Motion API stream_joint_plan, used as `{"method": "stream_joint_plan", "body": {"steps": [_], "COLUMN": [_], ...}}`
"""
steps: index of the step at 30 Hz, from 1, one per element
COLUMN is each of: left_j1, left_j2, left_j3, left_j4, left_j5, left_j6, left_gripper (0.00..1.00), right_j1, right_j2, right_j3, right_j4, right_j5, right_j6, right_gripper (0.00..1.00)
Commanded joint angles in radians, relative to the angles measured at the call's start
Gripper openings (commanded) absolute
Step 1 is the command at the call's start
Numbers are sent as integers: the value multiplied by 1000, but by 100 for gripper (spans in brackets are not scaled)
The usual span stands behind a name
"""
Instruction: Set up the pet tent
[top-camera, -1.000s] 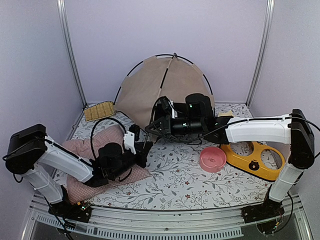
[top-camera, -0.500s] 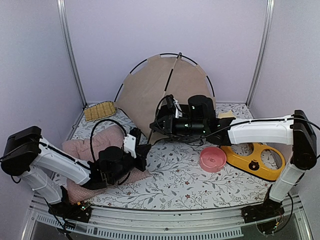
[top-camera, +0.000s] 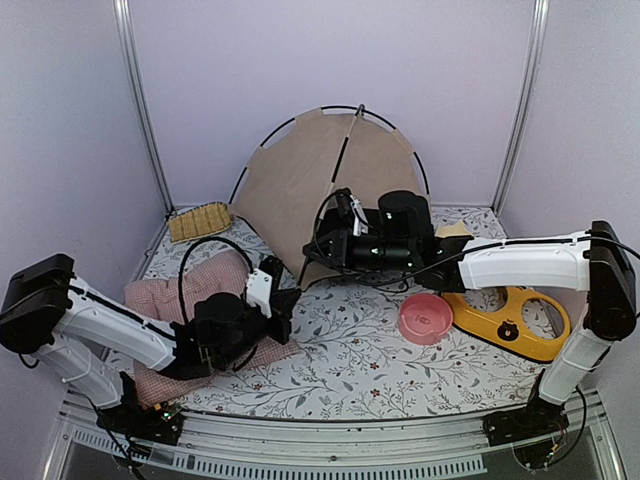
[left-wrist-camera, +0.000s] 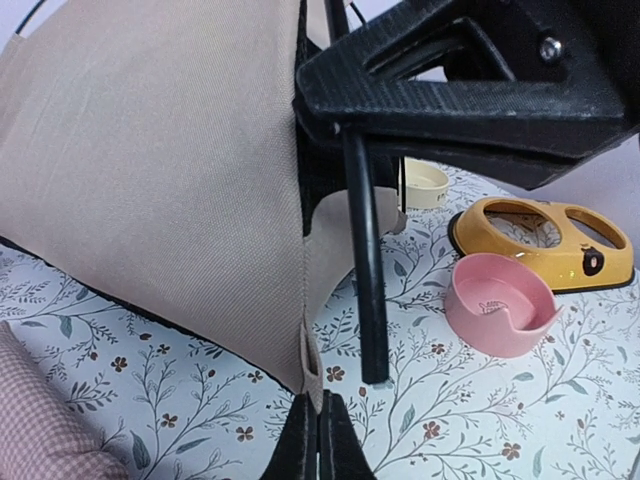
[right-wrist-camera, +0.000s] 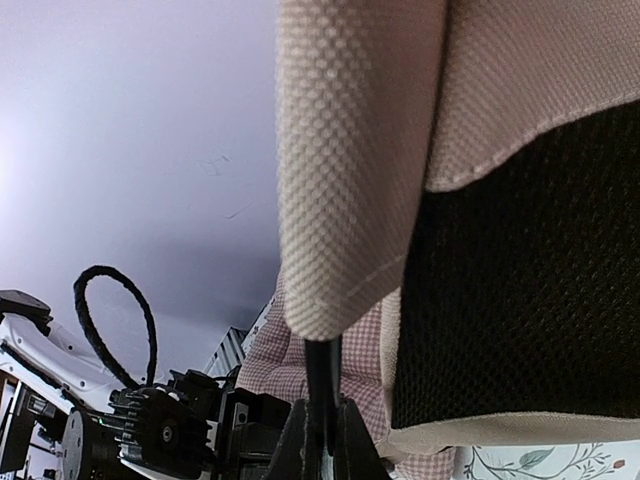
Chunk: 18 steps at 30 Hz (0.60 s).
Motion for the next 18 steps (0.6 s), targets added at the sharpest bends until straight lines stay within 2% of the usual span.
{"method": "stream_joint_plan", "body": {"steps": [1,18], "left_j1": [-44,-84], "left_j2": [-25,-30], "left_j3": [-16,-6], "left_j4": [-67,-88], "left_j5": [16,-13], "left_j6": [37,77], "left_gripper": [0,0], "right_j1": [-36,-38], "right_j2": [-23,-18], "right_j3": [6,11], "right_j4": [59,79], "right_j5": [133,195], "right_j6": [-12,-4], "right_gripper": [0,0]}}
